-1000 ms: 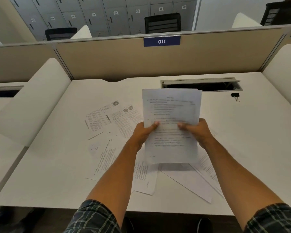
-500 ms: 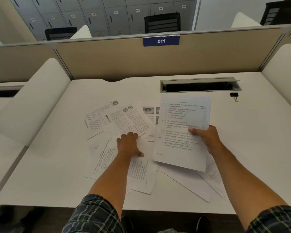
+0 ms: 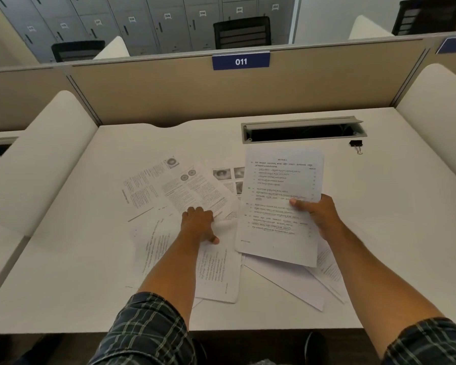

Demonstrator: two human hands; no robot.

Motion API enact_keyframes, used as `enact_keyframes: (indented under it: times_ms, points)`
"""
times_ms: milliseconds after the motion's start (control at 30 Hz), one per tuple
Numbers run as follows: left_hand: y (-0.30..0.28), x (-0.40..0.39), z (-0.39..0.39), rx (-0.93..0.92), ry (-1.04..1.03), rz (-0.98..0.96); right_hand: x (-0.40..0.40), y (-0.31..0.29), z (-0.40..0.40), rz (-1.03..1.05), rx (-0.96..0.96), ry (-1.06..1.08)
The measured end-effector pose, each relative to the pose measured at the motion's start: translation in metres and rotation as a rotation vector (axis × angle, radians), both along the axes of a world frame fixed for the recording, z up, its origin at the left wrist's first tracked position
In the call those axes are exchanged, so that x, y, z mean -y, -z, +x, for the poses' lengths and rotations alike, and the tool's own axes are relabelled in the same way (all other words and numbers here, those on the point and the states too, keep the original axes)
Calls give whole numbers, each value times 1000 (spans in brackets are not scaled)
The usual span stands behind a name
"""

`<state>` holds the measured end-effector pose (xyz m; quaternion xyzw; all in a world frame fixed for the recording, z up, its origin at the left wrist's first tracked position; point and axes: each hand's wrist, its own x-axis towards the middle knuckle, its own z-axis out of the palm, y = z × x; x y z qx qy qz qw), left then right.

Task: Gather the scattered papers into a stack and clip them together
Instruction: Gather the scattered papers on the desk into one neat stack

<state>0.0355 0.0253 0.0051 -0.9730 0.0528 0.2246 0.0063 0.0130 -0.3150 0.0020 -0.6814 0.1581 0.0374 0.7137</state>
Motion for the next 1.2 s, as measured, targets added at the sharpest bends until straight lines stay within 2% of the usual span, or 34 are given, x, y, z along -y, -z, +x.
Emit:
enact_keyframes:
  times_ms: [100,233,400,600,833,967,1033,1100,1200]
  points:
    - [-1,1,-1,-12,43,-7,2,1,0,-16,-7,0]
    - [-11,2,0,62,79,-63,5,-1,2,-72,-11,-5]
    - [-30,-3,7,20,109,-130,13,0,2,-145,-11,-28]
    - [-56,10,15,126,215,-181,13,5,-3,-315,-46,-72]
    - [-76,85,1,252,464,-210,-14,6,1,-131,-70,-137]
    - [-65,122,-14,367,540,-277,-35,6,0,-106,25,-235]
    - [-57,131,-18,438,544,-324,-41,8,-3,-89,32,-200]
    - [-47,134,-21,503,522,-383,-44,7,-5,30,21,-131]
    - [-35,129,-23,571,307,-458,-38,2,-4,205,-21,-148]
